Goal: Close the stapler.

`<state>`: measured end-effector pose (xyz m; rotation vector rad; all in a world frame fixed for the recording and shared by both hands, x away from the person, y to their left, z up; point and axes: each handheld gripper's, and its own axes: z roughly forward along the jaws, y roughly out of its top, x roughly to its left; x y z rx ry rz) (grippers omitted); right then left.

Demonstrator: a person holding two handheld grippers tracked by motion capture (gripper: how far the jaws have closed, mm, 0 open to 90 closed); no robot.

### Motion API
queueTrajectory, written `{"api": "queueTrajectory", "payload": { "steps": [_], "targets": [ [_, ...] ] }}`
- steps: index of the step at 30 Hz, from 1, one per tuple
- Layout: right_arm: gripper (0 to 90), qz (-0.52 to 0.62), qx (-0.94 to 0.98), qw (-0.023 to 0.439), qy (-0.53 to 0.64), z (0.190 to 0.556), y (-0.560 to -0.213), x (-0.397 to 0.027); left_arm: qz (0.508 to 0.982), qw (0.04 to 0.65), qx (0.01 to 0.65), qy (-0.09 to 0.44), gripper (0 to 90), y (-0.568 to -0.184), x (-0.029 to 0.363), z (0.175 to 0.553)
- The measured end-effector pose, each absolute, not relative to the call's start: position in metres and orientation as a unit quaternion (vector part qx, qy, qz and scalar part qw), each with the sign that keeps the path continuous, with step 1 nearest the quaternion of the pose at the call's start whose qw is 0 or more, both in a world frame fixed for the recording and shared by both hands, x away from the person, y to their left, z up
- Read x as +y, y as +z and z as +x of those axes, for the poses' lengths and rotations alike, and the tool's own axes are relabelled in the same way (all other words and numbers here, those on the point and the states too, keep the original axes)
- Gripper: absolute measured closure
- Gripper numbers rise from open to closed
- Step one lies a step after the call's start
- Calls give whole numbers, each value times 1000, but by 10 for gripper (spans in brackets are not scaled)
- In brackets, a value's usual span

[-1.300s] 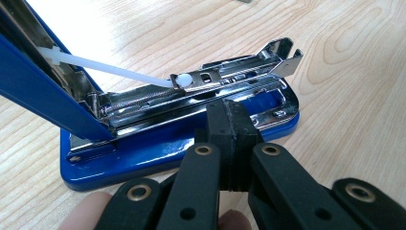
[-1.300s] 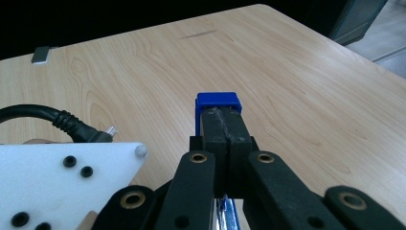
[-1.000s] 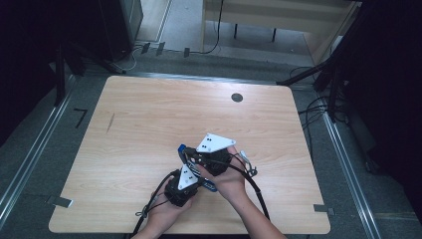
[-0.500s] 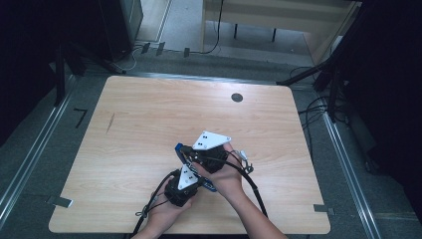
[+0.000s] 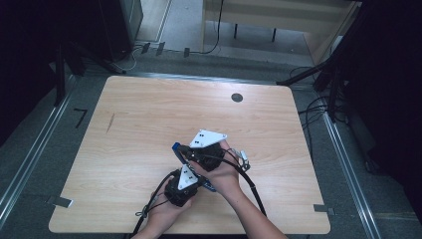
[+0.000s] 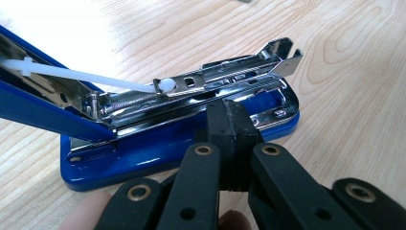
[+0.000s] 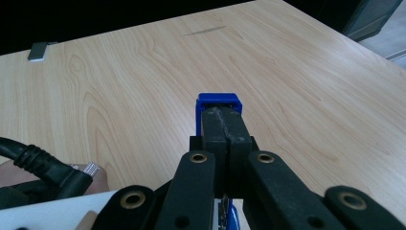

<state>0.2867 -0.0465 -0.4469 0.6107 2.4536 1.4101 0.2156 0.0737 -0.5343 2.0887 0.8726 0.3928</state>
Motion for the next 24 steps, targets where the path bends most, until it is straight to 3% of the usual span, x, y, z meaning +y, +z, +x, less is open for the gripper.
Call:
{"api": "queueTrajectory", "payload": {
  "steps": [24],
  "targets": [
    [900, 216, 857, 70, 463, 307, -471, -35, 830, 408, 345, 159, 900, -534, 73, 215]
  ]
}}
